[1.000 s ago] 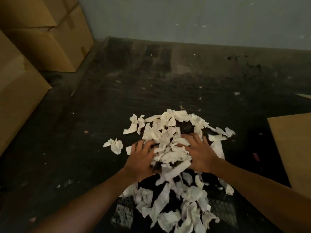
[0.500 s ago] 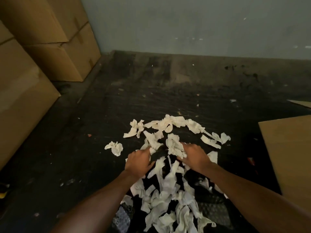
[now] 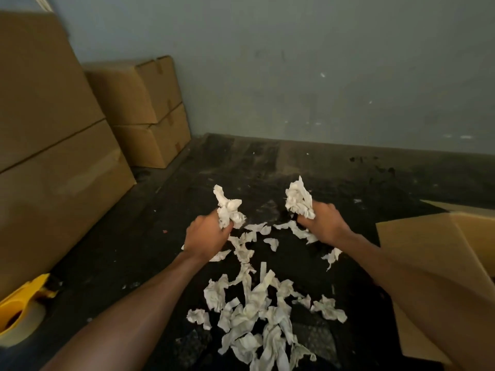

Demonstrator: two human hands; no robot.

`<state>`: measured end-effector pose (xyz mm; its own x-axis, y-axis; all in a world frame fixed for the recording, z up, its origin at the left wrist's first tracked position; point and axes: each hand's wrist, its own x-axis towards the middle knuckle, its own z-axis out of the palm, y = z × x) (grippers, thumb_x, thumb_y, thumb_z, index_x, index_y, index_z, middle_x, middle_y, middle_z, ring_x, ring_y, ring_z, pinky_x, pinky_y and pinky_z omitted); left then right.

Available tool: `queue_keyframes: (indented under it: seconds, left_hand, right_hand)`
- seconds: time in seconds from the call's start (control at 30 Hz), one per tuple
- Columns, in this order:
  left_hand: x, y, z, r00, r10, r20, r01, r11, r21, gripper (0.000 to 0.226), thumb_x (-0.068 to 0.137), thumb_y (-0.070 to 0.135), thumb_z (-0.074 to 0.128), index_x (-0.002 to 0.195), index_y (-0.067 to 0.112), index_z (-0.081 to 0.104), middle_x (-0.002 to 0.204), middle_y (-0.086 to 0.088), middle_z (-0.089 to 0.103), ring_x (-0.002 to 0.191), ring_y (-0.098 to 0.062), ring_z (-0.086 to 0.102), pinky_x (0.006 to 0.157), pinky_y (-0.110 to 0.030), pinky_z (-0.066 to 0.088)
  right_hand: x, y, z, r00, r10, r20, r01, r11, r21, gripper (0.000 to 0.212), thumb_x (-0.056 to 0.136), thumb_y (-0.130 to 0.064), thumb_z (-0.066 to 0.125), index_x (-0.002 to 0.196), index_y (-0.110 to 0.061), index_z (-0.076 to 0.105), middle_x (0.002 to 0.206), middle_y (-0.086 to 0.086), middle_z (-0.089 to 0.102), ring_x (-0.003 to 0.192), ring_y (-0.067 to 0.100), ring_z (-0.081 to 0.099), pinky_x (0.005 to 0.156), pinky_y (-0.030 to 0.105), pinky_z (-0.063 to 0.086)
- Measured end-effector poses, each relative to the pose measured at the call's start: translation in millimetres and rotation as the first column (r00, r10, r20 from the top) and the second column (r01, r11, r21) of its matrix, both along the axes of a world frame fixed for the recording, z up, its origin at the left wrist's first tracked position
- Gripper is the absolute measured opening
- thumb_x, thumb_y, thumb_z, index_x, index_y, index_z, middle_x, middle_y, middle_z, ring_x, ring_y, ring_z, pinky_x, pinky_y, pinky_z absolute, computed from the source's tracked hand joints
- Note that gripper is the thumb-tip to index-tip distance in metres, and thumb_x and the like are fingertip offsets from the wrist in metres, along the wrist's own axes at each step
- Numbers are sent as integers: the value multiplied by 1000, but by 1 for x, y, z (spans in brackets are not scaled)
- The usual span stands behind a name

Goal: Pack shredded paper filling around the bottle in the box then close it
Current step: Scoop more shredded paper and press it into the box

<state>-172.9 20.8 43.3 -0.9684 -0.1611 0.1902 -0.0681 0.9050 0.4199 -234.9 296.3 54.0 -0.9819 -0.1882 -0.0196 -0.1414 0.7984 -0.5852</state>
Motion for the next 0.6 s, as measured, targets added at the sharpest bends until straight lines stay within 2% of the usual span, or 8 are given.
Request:
queue_keyframes:
  seconds: [0.17,0.3,0.43,0.5,0.6]
  left_hand:
    - [28,19,39,997,-7,-77,8,1000,10,29,94,48,51,94,20,60,79,0,64,76,-23,63,75,-43,55]
    - [51,37,62,994,-16,-111,18,1000,12,25,95,46,51,92,23,58,74,2,62,72,-20,63,73,-43,56]
    - [80,64,74,989,-37,-141,40,999,20,25,94,47,50,90,24,59,73,3,61,71,-20,64,73,-43,57]
    - [98,82,76,987,-44,-152,50,998,38,25,94,49,49,89,26,59,72,4,62,71,-21,64,73,-43,57]
    - [127,113,76,986,-65,-153,73,996,48,33,94,50,47,100,22,63,79,1,66,76,-22,65,76,-43,56]
  right_hand:
    - [14,28,44,996,-30,-89,31,999,10,19,90,-35,63,100,-19,60,98,6,66,88,23,63,81,44,54]
    - [34,57,67,986,-81,-148,85,996,21,18,91,-35,63,96,-18,58,93,6,63,80,19,60,69,34,50]
    - [67,100,83,968,-155,-196,173,982,75,20,93,-33,62,103,-16,58,92,6,63,76,19,59,63,31,44]
    - [88,125,92,958,-206,-200,226,971,80,22,93,-34,61,103,-15,58,90,7,62,75,21,57,64,32,44]
    - [118,165,99,944,-247,-221,270,959,81,23,93,-35,61,101,-14,59,86,6,62,76,23,59,67,34,46]
